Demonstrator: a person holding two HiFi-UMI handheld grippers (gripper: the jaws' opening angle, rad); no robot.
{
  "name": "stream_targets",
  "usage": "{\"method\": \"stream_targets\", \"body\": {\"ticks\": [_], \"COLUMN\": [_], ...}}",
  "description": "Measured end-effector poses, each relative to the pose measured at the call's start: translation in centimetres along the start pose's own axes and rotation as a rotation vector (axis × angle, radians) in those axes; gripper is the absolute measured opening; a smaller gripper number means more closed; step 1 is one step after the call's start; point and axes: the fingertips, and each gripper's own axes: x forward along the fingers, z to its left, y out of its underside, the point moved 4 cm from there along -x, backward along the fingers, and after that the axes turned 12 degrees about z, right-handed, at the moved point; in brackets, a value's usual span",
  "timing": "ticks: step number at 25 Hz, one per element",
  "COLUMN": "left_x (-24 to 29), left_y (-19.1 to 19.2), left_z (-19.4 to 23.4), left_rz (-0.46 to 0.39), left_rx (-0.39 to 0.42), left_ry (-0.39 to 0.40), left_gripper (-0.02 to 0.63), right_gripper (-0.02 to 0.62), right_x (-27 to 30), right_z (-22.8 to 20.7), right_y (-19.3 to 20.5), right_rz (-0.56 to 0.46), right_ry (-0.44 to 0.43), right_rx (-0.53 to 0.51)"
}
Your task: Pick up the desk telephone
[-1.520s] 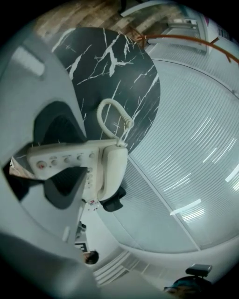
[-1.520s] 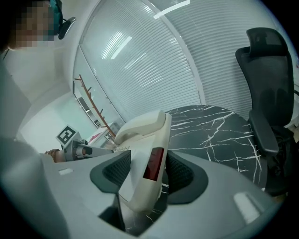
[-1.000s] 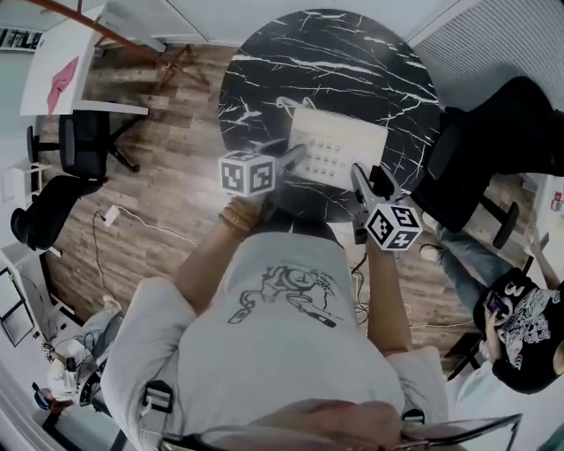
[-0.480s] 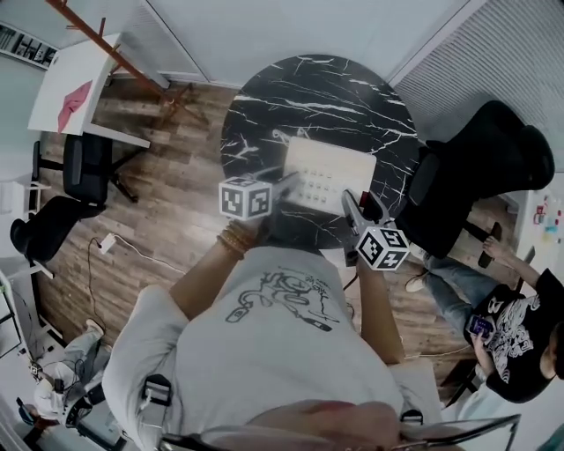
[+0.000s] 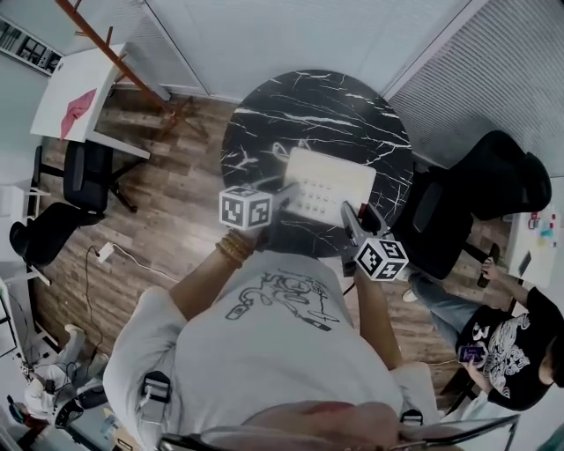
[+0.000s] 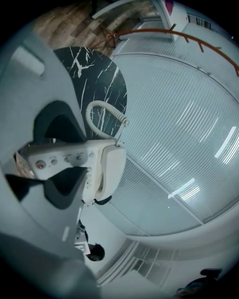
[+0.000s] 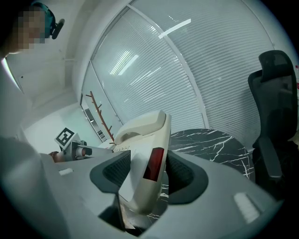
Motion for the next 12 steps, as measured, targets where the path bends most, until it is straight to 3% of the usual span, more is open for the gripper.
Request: {"method": "stream_targets", "body": {"ticks": [12], "left_x": [-0.11], "left_y": [0.39], "left_z": [0.25], "left_rz": [0.006], "left_rx": [-0.021], "left_ry": [0.008], "left_gripper": [0.164], "right_gripper": [0.230], "right_x": [0.05], "right_z": [0.29], "right_y": [0.03], "right_rz": [0.011], "right_ry": [0.009], "right_rx": [0.001]}}
